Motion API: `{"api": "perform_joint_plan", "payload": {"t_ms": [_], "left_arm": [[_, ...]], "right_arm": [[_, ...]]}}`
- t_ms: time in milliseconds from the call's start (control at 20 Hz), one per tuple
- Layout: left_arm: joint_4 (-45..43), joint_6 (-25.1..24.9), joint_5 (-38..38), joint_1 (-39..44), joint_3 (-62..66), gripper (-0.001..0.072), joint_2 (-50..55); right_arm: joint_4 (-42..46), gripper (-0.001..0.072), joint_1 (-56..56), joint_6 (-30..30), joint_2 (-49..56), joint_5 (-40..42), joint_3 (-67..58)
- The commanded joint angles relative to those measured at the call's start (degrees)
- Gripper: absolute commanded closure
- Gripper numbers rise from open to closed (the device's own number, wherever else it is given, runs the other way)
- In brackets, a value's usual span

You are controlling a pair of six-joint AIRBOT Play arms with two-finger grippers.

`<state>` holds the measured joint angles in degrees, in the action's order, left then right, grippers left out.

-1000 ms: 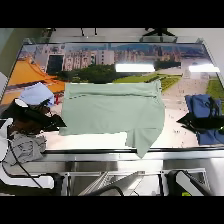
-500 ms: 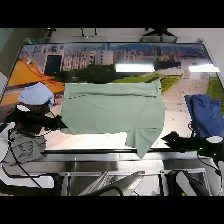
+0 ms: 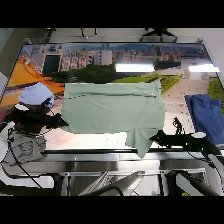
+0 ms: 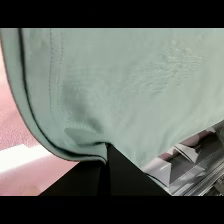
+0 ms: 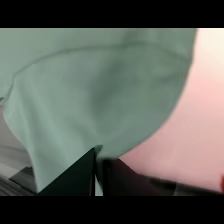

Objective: Fold the shirts.

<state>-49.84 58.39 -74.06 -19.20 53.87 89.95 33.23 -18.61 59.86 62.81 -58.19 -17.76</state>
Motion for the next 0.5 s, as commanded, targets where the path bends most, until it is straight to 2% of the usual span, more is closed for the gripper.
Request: {"api": "perform_joint_plan", "payload": {"t_ms": [0,150,300,450], "left_arm": [[0.15,0.79,-5.51,-0.11,4.57,0.0694,-0.07],[-1.68,3.63,-8.63,0.02,10.43,0.0694,-0.04],[-1.49,5.38,-9.97,0.07,16.7,0.0694,-0.04],[-1.6,6.25,-9.62,0.72,25.79,0.0694,1.49]], "right_arm": [[-2.91,0.0692,0.39,-1.27,-0.35,-5.68,-7.67],[3.72,0.0693,-2.45,4.15,-2.29,-8.04,-18.08],[4.02,0.0693,-2.38,4.63,-1.05,-8.0,-28.2],[4.11,0.0693,-0.37,4.37,6.16,-7.69,-40.26]]}}
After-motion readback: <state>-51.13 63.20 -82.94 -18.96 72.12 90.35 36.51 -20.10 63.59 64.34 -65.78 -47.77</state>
